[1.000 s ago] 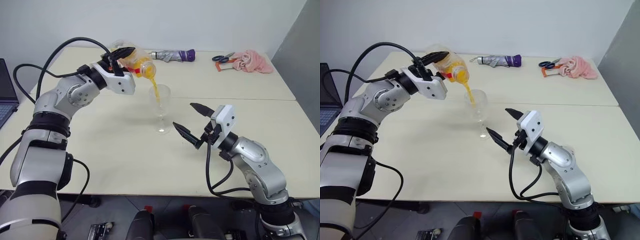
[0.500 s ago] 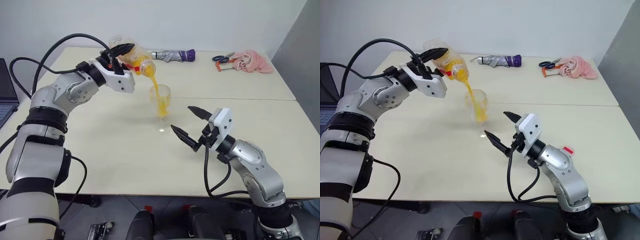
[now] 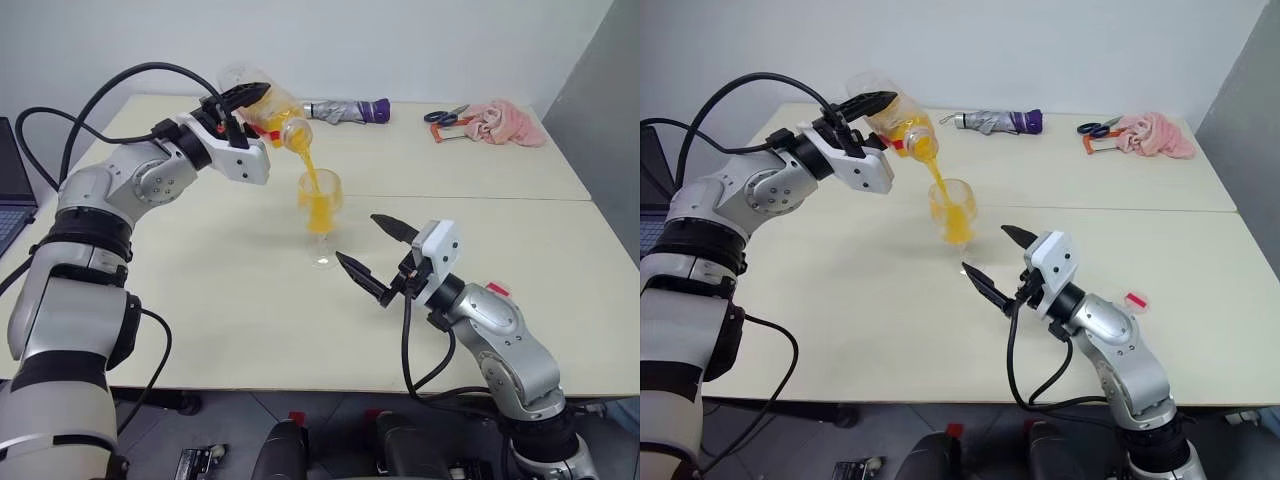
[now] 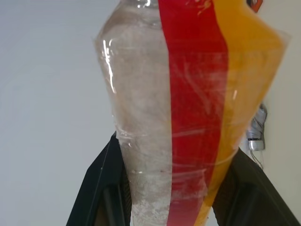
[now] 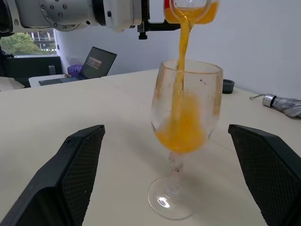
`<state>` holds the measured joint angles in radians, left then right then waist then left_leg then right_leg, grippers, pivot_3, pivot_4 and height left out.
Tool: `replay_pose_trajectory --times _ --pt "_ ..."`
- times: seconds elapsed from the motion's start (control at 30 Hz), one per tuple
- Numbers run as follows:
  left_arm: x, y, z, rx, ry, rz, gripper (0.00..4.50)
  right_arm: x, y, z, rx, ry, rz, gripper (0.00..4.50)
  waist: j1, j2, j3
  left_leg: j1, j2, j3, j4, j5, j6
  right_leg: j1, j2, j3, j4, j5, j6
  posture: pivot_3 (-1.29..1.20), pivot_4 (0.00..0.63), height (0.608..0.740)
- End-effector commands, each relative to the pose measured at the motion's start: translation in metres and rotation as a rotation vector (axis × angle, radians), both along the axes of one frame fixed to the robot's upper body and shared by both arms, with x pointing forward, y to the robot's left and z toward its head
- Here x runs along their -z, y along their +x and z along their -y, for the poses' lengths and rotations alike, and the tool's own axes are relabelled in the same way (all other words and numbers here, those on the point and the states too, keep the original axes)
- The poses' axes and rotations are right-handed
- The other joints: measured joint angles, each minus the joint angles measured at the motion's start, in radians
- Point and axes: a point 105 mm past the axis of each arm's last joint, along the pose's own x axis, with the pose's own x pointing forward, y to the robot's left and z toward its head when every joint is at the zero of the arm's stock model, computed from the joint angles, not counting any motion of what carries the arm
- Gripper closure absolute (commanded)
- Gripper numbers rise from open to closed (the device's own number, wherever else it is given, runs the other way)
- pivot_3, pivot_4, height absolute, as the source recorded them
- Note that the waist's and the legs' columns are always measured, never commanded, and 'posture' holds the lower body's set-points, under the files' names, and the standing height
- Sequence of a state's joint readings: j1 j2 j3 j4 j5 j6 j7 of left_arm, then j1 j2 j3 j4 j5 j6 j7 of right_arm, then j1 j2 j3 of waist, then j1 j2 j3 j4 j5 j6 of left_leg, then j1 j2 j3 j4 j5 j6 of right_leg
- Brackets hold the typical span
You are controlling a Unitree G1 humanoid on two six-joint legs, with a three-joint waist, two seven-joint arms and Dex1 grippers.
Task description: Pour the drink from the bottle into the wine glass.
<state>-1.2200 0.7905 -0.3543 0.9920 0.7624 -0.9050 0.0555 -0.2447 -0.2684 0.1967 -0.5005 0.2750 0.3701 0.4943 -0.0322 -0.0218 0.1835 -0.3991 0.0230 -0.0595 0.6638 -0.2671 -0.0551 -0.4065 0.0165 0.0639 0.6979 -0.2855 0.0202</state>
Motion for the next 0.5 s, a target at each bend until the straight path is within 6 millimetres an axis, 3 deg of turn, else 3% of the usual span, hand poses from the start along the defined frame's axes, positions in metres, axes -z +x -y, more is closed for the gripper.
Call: replay_pose_trajectory --times 0.03,0.5 --pt "-0.0242 -0.0046 -0.0017 0.004 -0.012 0.074 2.79 -0.0120 -0.0062 -0.0041 -0.008 0.027 0.063 0.00 0.000 0.000 0.000 0.000 0.000 0.000 0.000 0.000 0.000 0.000 0.000 0.000 0.000 0.000 0.000 0.00 0.150 0.740" --pt "-0.0254 -0.0034 -0.0001 0.003 -0.002 0.085 2.79 -0.0114 -0.0064 -0.0077 -0.007 0.029 0.060 0.00 0.000 0.000 0.000 0.000 0.000 0.000 0.000 0.000 0.000 0.000 0.000 0.000 0.000 0.000 0.000 0.00 0.150 0.740"
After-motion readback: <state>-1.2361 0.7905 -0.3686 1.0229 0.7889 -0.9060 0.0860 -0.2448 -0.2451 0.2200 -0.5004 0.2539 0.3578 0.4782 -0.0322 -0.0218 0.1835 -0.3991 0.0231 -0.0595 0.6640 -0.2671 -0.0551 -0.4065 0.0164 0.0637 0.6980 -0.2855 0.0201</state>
